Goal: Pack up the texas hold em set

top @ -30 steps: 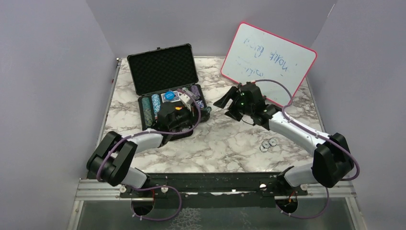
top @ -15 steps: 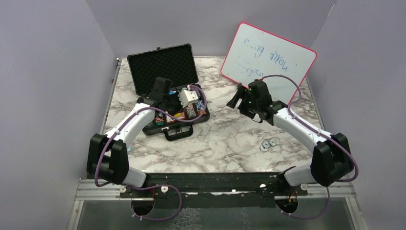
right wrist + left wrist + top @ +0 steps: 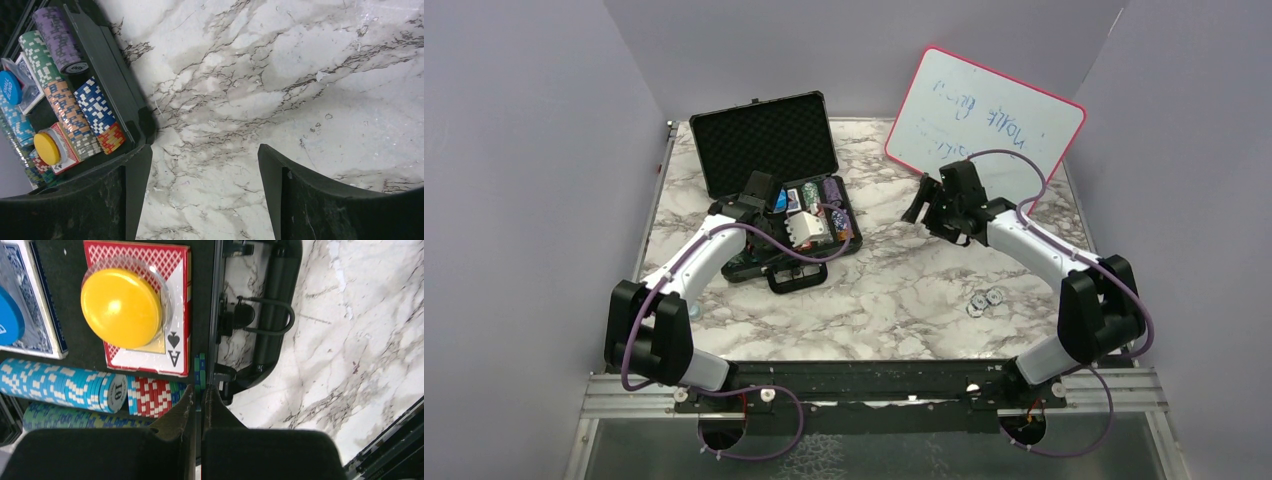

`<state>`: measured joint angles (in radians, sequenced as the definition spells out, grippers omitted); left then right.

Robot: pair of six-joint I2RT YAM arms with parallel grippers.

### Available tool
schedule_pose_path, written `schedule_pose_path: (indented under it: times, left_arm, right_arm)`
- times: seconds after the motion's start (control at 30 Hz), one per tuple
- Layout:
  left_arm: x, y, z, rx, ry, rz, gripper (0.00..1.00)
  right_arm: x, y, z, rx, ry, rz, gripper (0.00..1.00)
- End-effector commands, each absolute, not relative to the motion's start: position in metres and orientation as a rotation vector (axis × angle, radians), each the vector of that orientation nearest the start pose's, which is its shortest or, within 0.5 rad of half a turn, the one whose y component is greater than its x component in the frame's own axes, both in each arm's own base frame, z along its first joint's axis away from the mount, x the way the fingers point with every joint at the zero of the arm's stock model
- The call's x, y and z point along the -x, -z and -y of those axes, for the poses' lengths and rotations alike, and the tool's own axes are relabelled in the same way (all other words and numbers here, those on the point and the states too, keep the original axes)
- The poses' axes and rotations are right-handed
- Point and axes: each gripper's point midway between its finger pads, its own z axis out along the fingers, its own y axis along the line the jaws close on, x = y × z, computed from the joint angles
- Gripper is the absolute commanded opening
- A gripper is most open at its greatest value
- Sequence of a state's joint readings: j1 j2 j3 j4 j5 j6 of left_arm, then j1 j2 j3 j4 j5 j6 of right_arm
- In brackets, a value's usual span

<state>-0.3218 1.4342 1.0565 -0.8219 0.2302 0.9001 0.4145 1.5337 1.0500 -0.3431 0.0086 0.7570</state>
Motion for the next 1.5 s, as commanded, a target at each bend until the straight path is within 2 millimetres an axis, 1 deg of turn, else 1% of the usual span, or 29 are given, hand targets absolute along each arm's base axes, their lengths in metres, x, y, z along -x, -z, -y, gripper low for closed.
schedule_pose_path:
  times: [0.0, 0.17, 0.33, 0.57, 0.67, 0.7, 0.77, 0.8, 0.83, 0.9, 0.97, 1.1, 1.17, 1.23, 1.3, 1.33, 1.4, 1.47]
  left_arm:
    - [-0.281, -0.106, 0.075, -1.645, 0.000, -2.233, 0.00]
    - [-0.283, -0.105, 0.069, -1.644, -0.031, -2.259, 0.00]
    - [-0.284, -0.103, 0.063, -1.662, -0.075, -2.272, 0.00]
    - [-0.291, -0.098, 0.045, -1.686, -0.215, -2.284, 0.00]
    - [-0.294, -0.095, 0.047, -1.676, -0.209, -2.281, 0.00]
    - [-0.295, -0.094, 0.048, -1.667, -0.203, -2.280, 0.02]
    - [-0.296, -0.093, 0.050, -1.654, -0.190, -2.283, 0.11]
    - [-0.296, -0.092, 0.051, -1.650, -0.180, -2.284, 0.19]
    - [-0.297, -0.092, 0.053, -1.641, -0.171, -2.280, 0.24]
    - [-0.298, -0.092, 0.056, -1.627, -0.150, -2.273, 0.30]
    - [-0.298, -0.091, 0.057, -1.619, -0.147, -2.270, 0.33]
    - [-0.299, -0.093, 0.055, -1.617, -0.162, -2.261, 0.35]
    - [-0.301, -0.098, 0.057, -1.605, -0.155, -2.244, 0.35]
    - [-0.306, -0.110, 0.065, -1.575, -0.125, -2.201, 0.36]
    - [-0.314, -0.128, 0.076, -1.528, -0.082, -2.129, 0.36]
    - [-0.318, -0.142, 0.082, -1.495, -0.067, -2.076, 0.36]
    - [-0.328, -0.163, 0.094, -1.448, -0.047, -1.974, 0.37]
    - [-0.337, -0.183, 0.103, -1.394, -0.040, -1.877, 0.39]
  right_arm:
    - [-0.362, -0.115, -0.186, -0.409, -0.532, -2.429, 0.80]
    - [-0.365, -0.115, -0.188, -0.409, -0.540, -2.434, 0.79]
    - [-0.364, -0.115, -0.187, -0.415, -0.541, -2.430, 0.79]
    - [-0.361, -0.111, -0.186, -0.425, -0.548, -2.441, 0.79]
    - [-0.361, -0.108, -0.187, -0.427, -0.563, -2.452, 0.79]
    - [-0.360, -0.107, -0.188, -0.428, -0.569, -2.457, 0.79]
    - [-0.360, -0.105, -0.188, -0.434, -0.575, -2.466, 0.79]
    - [-0.360, -0.104, -0.187, -0.438, -0.577, -2.467, 0.79]
    - [-0.359, -0.103, -0.187, -0.440, -0.577, -2.471, 0.79]
    - [-0.359, -0.103, -0.185, -0.445, -0.576, -2.470, 0.79]
    - [-0.358, -0.103, -0.185, -0.447, -0.578, -2.469, 0.79]
    - [-0.358, -0.102, -0.183, -0.457, -0.577, -2.470, 0.79]
    - [-0.358, -0.102, -0.181, -0.460, -0.574, -2.470, 0.79]
    - [-0.359, -0.104, -0.177, -0.461, -0.555, -2.467, 0.79]
    - [-0.359, -0.104, -0.168, -0.469, -0.500, -2.467, 0.79]
    - [-0.359, -0.104, -0.162, -0.469, -0.466, -2.469, 0.79]
    - [-0.356, -0.101, -0.143, -0.494, -0.356, -2.494, 0.79]
    - [-0.346, -0.091, -0.116, -0.558, -0.223, -2.547, 0.79]
